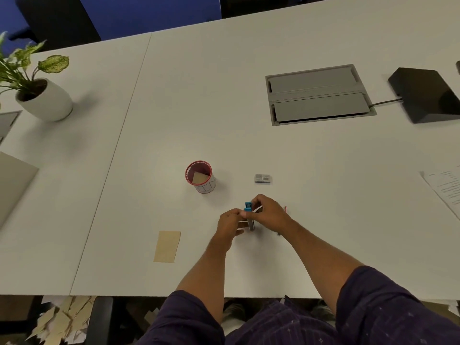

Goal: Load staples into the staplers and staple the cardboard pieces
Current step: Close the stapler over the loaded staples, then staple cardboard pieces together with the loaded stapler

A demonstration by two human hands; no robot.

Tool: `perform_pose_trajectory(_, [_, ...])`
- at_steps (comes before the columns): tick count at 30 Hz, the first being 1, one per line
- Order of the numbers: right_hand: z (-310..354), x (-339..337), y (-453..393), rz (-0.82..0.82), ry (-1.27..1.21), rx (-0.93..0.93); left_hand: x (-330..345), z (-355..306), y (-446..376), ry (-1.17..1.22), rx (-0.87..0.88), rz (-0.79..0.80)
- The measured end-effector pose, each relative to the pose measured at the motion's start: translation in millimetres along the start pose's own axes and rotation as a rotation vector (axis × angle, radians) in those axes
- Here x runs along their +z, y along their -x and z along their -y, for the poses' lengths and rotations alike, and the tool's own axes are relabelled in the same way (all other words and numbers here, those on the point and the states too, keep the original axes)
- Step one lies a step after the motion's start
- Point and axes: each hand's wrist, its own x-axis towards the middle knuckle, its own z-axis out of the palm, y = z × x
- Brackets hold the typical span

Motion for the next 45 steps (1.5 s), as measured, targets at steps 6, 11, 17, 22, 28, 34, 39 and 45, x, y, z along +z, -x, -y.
perform_pose_trajectory(6, [15.6,25.8,-2.8,0.049,0.175,-0.071,-31.7,12.5,4.5,-0.326,0.224,-0.164])
perform_pose_trajectory(11, [23.0,54.5,-9.7,0.161,0.317,-0.082,-61.7,29.8,12.3,-0.692,0.349,-0.519])
perform_pose_trajectory(17, [41.4,96.8,-17.5,0.312,0.548,-0.084,-101.0,47.7,22.6,-0.786,0.275,-0.728])
perform_pose_trajectory(22, [56.7,122.4,-23.2,0.444,0.725,-0.130,-131.1,60.0,23.4,-0.885,0.078,-0.744])
perform_pose_trajectory(28, [72.3,145.6,-28.8,0.547,0.886,-0.181,-144.4,68.0,22.5,-0.889,-0.102,-0.680])
perform_pose_trajectory(34, [73.5,160.8,-28.3,0.475,0.896,-0.139,-150.1,73.3,18.8,-0.871,0.039,-0.725])
perform_pose_trajectory(39, [71.4,160.0,-29.3,0.464,0.874,-0.114,-148.5,72.4,15.2,-0.753,0.115,-0.700])
perform_pose_trajectory(45, [66.2,153.3,-29.1,0.451,0.831,-0.118,-135.0,63.9,8.3,-0.759,0.012,-0.670])
